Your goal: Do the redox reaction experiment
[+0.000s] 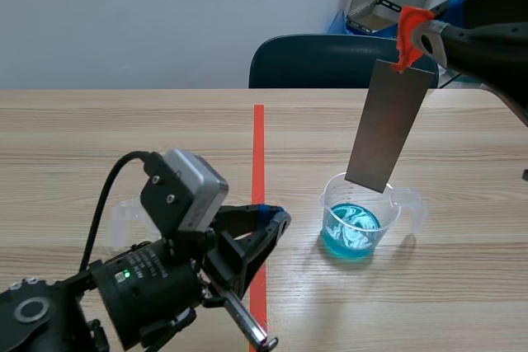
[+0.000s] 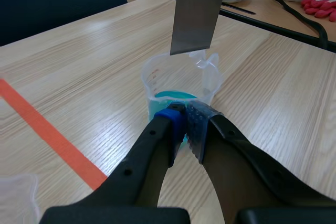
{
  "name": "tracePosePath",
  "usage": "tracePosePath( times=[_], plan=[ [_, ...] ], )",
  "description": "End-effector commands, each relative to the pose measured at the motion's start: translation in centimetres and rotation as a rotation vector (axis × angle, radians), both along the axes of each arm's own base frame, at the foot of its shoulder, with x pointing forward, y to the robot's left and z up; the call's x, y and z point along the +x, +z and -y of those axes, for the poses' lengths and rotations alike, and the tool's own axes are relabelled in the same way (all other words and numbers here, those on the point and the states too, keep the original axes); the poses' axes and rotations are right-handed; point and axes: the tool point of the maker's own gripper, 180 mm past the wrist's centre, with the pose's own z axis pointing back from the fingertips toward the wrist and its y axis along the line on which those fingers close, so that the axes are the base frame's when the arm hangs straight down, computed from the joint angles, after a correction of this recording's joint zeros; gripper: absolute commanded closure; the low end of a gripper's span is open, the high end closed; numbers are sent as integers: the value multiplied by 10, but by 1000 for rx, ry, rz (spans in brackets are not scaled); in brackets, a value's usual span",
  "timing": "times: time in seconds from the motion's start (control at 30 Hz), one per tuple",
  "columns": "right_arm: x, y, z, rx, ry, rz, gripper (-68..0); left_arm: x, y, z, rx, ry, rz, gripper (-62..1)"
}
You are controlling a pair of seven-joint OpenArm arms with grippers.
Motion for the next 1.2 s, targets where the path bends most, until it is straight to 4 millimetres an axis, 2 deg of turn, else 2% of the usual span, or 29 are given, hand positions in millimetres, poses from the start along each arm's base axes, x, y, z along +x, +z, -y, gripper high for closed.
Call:
tracePosePath(
  times=[0.0, 0.07, 0.17, 0.27, 0.4, 0.47, 1.17],
  plan=[
    [-2, 9, -3, 10, 17, 25, -8, -4, 9, 0, -24, -3, 14, -41],
    [-2, 9, -3, 10, 17, 25, -8, -9, 8, -3, -18, -5, 6, -50],
    [-2, 9, -3, 10, 17, 25, -8, -14, 6, -7, -9, -5, -5, -138],
    [-2, 9, -3, 10, 17, 25, -8, -17, 3, -9, -6, 2, -18, -303],
    [-2, 9, -3, 9, 17, 25, -8, -20, 1, -9, 0, -1, -21, -564],
    [-2, 9, -3, 9, 17, 25, -8, -20, 1, -9, 0, -1, -22, -623],
    [-2, 9, -3, 9, 17, 25, -8, -19, 4, -9, -12, 1, -13, -623]
  ],
)
